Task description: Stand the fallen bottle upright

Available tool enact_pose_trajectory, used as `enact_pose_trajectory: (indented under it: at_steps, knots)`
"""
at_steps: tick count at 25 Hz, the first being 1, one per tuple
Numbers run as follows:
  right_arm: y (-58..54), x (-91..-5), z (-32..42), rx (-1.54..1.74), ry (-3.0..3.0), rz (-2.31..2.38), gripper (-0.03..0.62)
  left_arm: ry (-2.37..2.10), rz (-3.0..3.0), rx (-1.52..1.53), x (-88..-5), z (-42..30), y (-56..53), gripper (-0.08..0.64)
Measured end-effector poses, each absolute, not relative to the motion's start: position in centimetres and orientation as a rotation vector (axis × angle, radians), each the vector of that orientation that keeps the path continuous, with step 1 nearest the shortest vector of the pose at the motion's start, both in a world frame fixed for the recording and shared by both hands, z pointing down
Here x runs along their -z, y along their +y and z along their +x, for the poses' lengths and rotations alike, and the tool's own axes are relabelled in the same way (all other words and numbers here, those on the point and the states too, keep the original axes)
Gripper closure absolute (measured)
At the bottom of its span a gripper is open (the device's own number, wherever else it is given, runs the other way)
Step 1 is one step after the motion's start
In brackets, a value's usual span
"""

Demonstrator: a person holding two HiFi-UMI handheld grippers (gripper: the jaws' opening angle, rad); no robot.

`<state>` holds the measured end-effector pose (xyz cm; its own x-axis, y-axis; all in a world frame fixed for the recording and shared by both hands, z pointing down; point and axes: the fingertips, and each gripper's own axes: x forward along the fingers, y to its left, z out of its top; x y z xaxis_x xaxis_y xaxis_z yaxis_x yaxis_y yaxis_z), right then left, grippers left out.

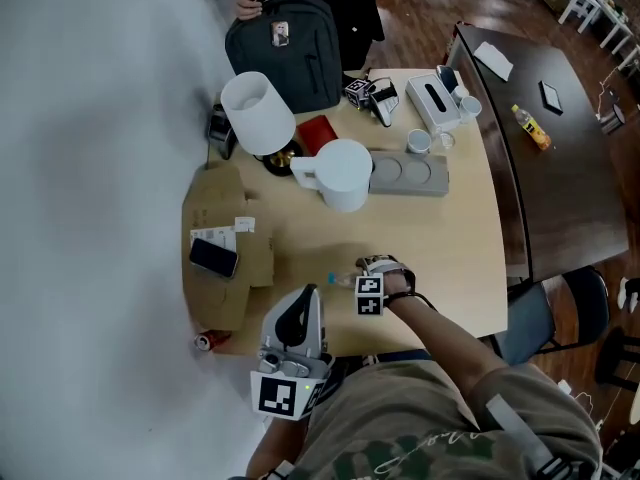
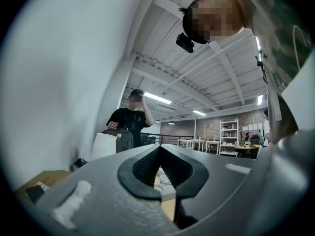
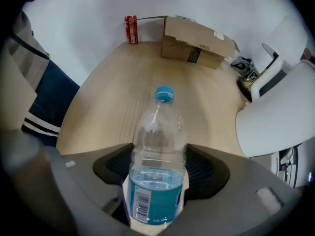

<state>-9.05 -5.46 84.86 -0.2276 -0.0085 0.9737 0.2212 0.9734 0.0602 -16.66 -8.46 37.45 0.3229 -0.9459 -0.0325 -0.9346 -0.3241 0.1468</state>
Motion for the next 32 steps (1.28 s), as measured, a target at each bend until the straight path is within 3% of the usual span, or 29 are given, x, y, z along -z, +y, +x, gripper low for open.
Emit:
enact_pose_trajectory:
  at_steps: [2,7,19,23,27,32]
  knots:
    - [-6.4,-82.3,-9.4,0.184,-1.968,-0.062,0.276,-1.770,2.468,0.159,-37.5,-16.6,-8.3,0.557]
    - [-11.9,-65.9,-8.3,0.084,-2.822,0.476,0.280,-1.752,2.533,0.115,-36.8,-15.5,-8.4,0.557]
    - [-12.4,-68.7,-4.2,-0.039,-2.964,0.798,0.278,-1.642,2.546,-0.027,-38.3,-11.7,-7.0,0.557]
    - [-12.2,-68.7,-3.3,-0.036,-2.973,0.819,0.254,-1.642,2.545,-0.036,-39.2,-11.3,-7.2,0.557]
    - [-12.0,-67.4,-3.0,-0.146,-2.983,0.776,0.170,-1.615,2.567,0.021,-38.3,-10.7,-7.7,0.557]
    - [-10.4,-62.7,-1.3,-0.122,-2.991,0.807,0.172,-1.626,2.576,0.064,-37.3,-12.1,-6.7,0.557]
